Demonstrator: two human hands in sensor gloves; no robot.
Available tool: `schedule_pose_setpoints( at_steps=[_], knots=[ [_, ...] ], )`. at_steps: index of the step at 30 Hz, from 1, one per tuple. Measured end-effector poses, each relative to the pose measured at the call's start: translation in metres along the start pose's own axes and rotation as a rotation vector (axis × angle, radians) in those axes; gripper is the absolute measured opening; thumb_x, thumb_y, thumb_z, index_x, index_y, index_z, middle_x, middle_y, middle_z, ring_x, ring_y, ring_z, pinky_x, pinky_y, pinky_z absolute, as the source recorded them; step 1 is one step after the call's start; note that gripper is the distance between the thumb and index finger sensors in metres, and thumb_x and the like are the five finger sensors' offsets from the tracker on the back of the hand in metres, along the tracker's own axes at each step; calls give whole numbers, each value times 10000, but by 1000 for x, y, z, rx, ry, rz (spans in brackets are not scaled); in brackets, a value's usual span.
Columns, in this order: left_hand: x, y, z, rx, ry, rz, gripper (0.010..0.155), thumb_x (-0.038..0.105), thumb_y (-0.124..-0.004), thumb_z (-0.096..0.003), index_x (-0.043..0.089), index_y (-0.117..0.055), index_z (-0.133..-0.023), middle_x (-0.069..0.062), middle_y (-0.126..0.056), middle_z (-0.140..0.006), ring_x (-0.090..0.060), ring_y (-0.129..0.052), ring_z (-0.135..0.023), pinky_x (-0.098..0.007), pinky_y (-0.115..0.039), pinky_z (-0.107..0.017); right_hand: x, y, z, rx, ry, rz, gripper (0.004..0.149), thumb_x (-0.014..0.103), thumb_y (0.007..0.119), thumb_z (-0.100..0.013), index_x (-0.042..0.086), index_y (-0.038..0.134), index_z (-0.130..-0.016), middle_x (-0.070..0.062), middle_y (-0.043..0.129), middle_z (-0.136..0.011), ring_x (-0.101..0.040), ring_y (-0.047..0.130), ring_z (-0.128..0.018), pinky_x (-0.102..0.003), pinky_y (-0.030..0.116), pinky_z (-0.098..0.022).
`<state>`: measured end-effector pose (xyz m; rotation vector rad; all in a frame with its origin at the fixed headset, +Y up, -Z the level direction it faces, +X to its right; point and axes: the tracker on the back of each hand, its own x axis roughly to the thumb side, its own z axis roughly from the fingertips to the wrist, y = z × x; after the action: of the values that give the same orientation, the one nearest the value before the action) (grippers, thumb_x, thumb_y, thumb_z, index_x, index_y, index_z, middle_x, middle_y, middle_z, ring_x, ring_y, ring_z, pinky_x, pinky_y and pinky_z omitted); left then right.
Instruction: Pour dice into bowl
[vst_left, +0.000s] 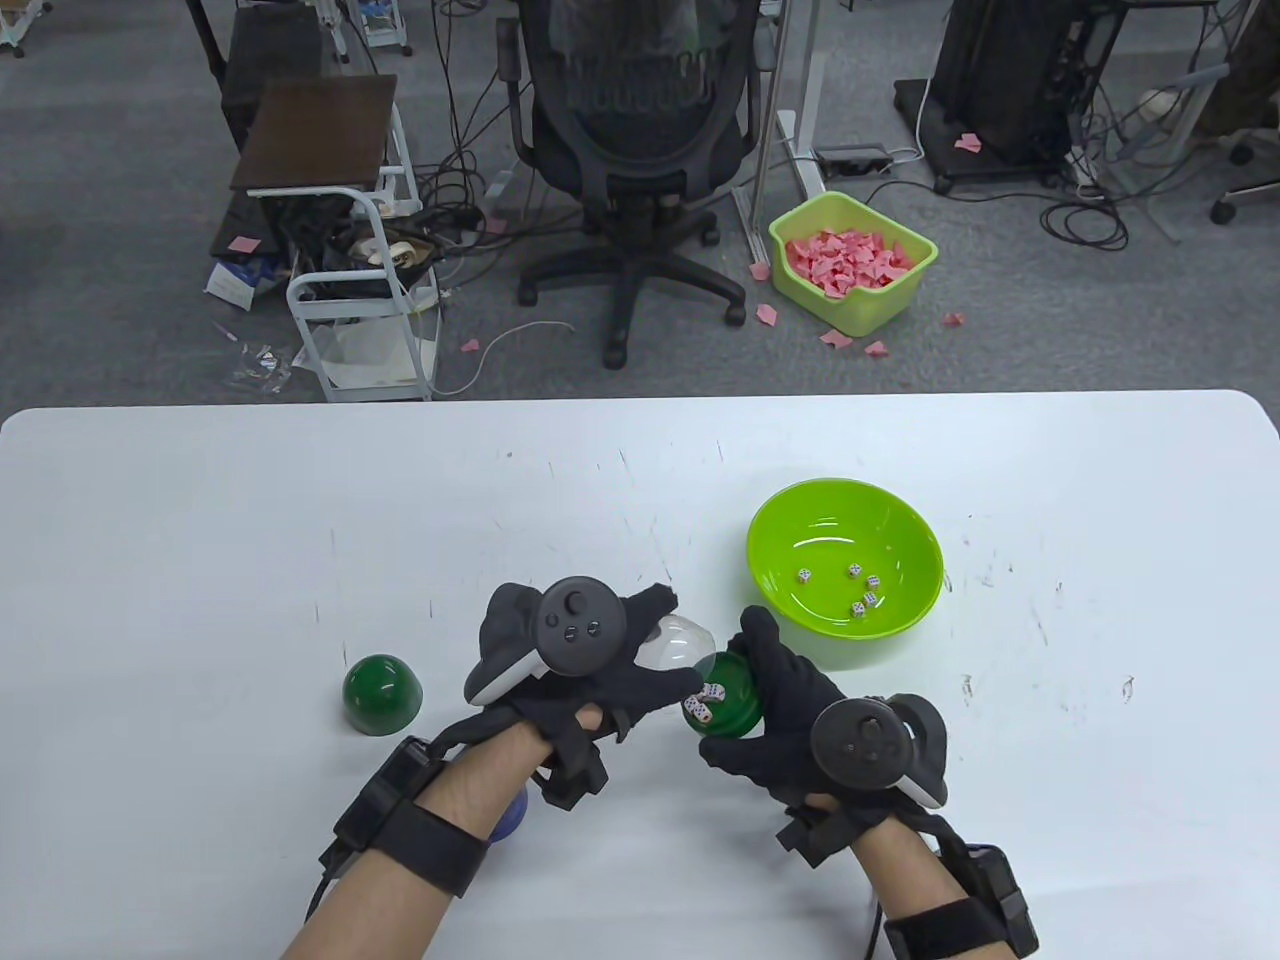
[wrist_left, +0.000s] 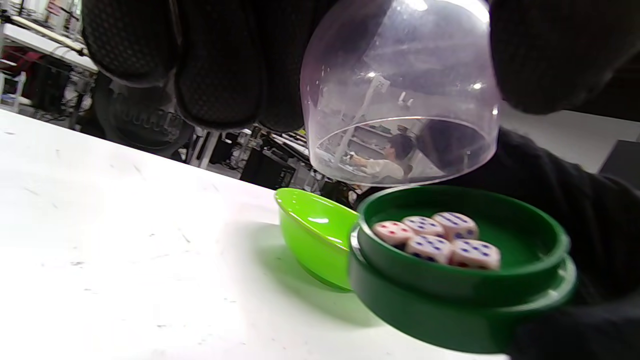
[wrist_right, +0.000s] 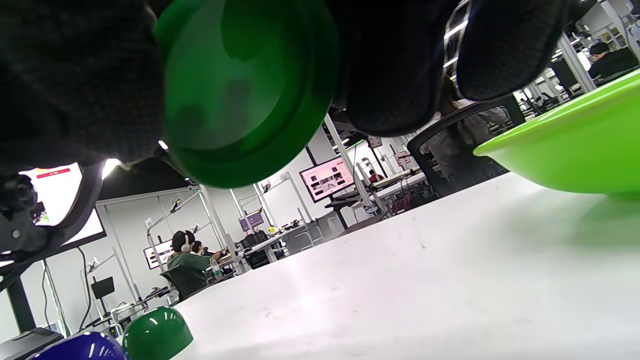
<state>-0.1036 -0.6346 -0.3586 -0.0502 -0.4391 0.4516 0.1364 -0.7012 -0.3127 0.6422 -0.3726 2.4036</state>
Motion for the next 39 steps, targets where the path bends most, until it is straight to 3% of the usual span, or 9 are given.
schedule_pose_setpoints(
  at_steps=[7, 13, 24, 39],
  knots=[
    [-22, -11, -16, -73, 145, -142, 851, 650, -869, -352, 248, -596, -1051, -123, -837, -971, -356, -876, -822, -582, -723, -672, -5, -7, 0, -27, 22, -23, 1160, 542, 958, -378, -29, 270, -1117, -248, 706, -1075, -426, 905, -679, -718, 699, -596],
    [-31, -33, -31, -170, 240, -297, 906, 622, -910, -327, 225, -536, -1051, -105, -817, -989, -358, -825, -887, -594, -682, -703, -4, -11, 0, -44, 13, -32, 1156, 541, 957, -381, -29, 272, -1117, -250, 703, -1076, -428, 903, -681, -719, 699, -595],
    [-42, -73, -45, -308, 295, -487, 873, 602, -931, -311, 251, -562, -1021, -70, -824, -993, -348, -807, -921, -599, -659, -723, -4, -16, 2, -83, -1, -55, 1058, 529, 964, -371, -16, 436, -1107, -260, 712, -1067, -432, 902, -700, -715, 703, -595],
    [-48, -93, -44, -389, 304, -576, 875, 614, -898, -333, 278, -504, -1038, -36, -781, -1034, -350, -772, -961, -602, -640, -738, -3, -17, 2, -109, -1, -94, 1026, 528, 974, -352, -4, 470, -1070, -234, 723, -1065, -428, 907, -731, -698, 722, -592]
  ],
)
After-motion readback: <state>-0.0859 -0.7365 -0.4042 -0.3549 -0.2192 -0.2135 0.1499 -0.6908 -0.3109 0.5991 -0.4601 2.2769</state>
